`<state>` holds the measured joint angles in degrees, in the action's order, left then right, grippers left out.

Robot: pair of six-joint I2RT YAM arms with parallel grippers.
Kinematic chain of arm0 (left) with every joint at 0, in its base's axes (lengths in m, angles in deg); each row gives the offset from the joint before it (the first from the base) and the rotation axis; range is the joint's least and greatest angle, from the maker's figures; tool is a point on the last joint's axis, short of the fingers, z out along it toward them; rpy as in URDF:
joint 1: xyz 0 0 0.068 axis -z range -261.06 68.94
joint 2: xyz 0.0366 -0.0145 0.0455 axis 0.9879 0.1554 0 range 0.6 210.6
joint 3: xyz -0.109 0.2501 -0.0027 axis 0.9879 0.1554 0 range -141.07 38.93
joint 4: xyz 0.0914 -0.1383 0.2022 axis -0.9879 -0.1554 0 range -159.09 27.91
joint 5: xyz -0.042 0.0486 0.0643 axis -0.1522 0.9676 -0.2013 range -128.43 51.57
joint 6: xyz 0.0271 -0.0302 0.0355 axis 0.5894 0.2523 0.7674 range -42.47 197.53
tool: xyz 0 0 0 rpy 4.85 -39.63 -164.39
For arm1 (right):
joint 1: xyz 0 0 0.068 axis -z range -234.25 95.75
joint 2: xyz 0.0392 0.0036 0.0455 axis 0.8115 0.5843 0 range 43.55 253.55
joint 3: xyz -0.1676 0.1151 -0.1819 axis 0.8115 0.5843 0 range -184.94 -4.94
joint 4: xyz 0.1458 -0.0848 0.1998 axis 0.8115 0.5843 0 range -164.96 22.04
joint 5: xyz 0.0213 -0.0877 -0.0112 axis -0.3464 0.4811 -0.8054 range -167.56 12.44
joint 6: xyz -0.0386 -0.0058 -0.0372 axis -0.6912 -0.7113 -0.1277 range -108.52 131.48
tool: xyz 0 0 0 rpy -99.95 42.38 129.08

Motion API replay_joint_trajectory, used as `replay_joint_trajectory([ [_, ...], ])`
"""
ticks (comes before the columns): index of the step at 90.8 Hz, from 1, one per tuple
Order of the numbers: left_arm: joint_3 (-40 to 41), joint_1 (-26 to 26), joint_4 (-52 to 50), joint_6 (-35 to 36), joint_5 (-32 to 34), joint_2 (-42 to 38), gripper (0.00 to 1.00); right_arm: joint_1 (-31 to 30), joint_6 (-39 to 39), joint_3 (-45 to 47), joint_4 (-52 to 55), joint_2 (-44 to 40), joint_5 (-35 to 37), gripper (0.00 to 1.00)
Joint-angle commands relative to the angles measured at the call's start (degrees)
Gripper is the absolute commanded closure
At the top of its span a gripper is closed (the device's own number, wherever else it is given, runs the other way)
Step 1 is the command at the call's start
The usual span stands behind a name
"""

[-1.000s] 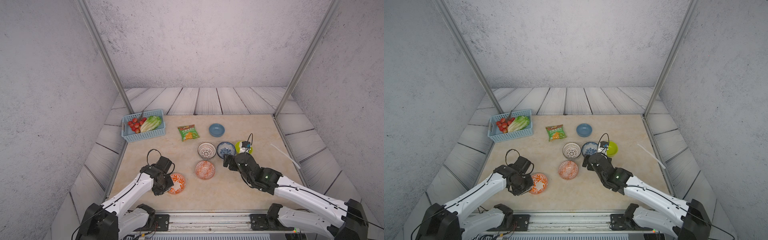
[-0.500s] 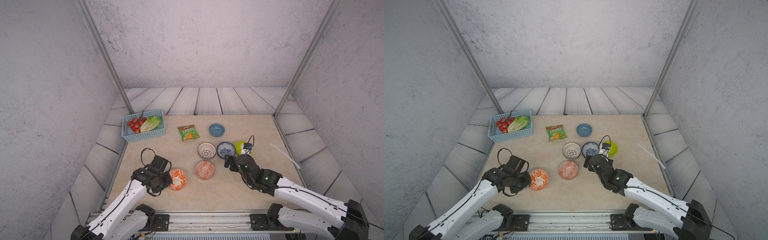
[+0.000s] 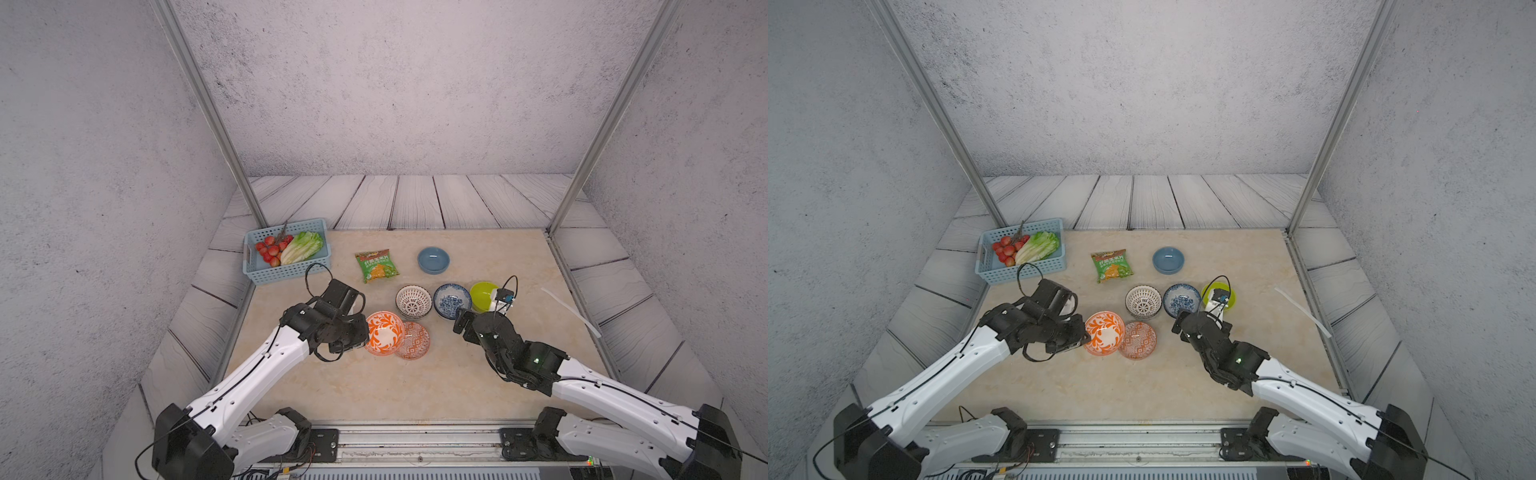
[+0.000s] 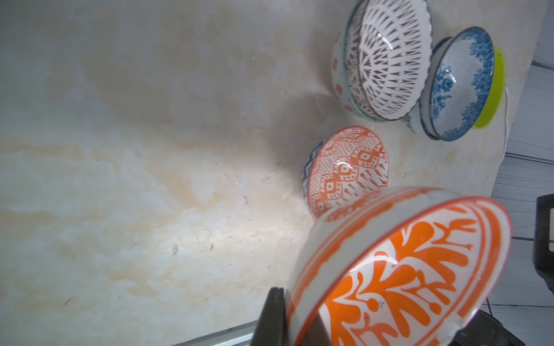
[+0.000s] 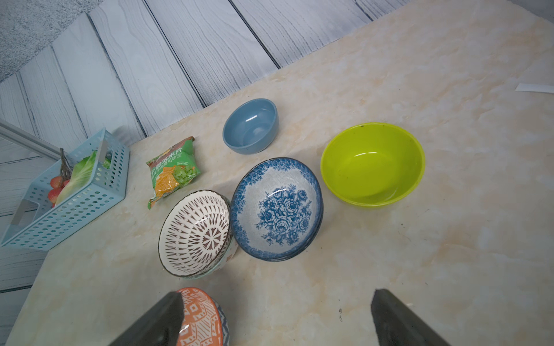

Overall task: Stack the bowls
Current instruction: Place the bowl on the bowl.

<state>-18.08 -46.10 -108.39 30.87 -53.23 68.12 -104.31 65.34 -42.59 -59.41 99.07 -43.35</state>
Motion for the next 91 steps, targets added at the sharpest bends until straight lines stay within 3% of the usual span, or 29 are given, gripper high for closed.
replay_joint_trajectory([
  [1, -3.2, 2.7, 4.1, 0.3, -0.2, 3.8, 1.00, 0.1, 0.8, 0.1, -0.1, -0.4, 1.4, 0.01],
  [41, -3.0, 5.7, 12.7, -0.5, 2.3, 13.0, 1.00, 0.1, 0.3, -0.2, -0.6, 0.8, 0.4, 0.01],
  [91, 1.0, 8.3, 16.7, -2.5, 5.7, 16.1, 1.00, 0.1, 0.0, -0.5, -1.2, 1.8, 0.4, 0.01],
])
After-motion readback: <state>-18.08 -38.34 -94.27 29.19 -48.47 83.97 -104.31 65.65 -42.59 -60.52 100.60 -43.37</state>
